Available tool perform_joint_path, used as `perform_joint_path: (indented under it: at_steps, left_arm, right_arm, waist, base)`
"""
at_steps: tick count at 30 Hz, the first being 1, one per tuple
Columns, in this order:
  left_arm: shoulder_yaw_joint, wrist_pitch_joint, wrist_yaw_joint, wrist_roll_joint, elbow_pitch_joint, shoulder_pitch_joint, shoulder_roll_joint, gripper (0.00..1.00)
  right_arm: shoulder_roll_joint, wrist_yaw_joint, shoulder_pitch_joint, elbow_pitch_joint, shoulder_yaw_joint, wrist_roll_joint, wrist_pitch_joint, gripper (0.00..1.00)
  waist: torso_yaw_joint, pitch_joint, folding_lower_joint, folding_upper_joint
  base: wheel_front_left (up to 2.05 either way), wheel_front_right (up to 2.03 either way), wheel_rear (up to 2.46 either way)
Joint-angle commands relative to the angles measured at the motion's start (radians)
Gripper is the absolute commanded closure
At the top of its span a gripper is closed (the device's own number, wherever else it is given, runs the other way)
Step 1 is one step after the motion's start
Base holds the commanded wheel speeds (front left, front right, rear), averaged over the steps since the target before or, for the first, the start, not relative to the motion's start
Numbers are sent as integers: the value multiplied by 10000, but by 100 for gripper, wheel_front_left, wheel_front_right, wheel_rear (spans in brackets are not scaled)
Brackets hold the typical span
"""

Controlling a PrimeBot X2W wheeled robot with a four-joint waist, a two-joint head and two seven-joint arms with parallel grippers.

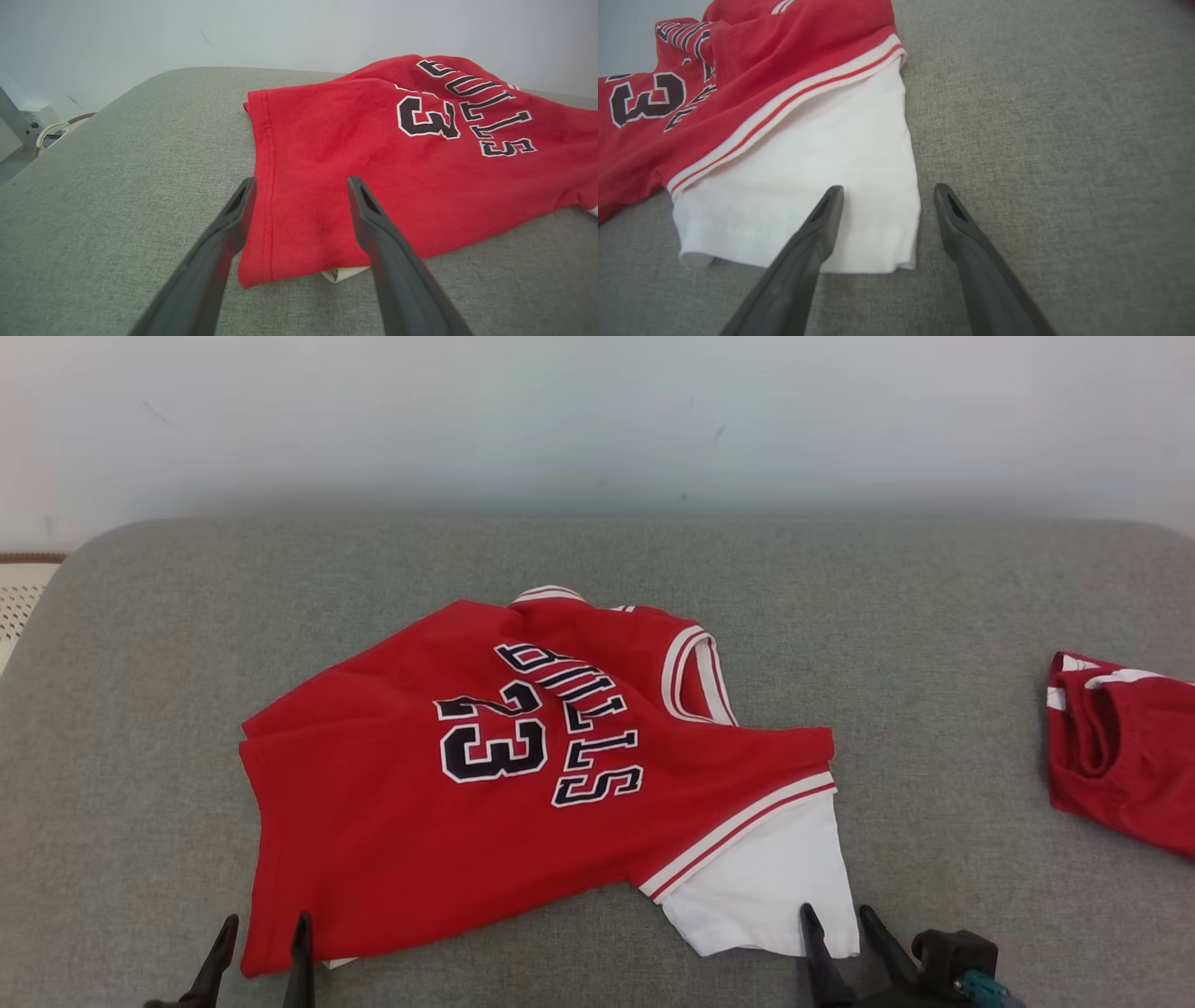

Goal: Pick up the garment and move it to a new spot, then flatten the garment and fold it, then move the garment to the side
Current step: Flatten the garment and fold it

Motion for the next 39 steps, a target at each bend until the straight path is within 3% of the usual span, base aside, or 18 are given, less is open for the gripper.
perform_joint_path:
  at_steps: [1, 10, 21, 30, 39]
  left_arm:
    - [24, -41, -10, -113, 84, -136, -12, 0]
    - [-19, -40, -63, -145, 297, -260, -83, 0]
    - [62, -40, -112, -98, 370, -59, -134, 0]
    - [-80, -40, -163, -121, 347, -331, -163, 0]
    - [216, -40, -259, -867, 1178, -566, -178, 0]
  right_arm:
    - [22, -6, -119, 178, 30, -80, 52, 0]
    - [41, -6, -10, 945, 205, 41, 190, 0]
    - [28, -10, 628, 731, 359, 308, 103, 0]
    - [36, -8, 44, 533, 633, 652, 79, 0]
    - [80, 23, -136, 502, 917, 733, 81, 0]
  waist:
    - [64, 134, -1, 0]
    - [49, 237, -1, 0]
    - [-202, -63, -1, 0]
    - [-79, 232, -1, 0]
    - [-68, 266, -1, 0]
  base:
    - [0, 0, 0]
    - [0, 0, 0]
    - [0, 0, 0]
    - [0, 0, 0]
    - [0, 0, 0]
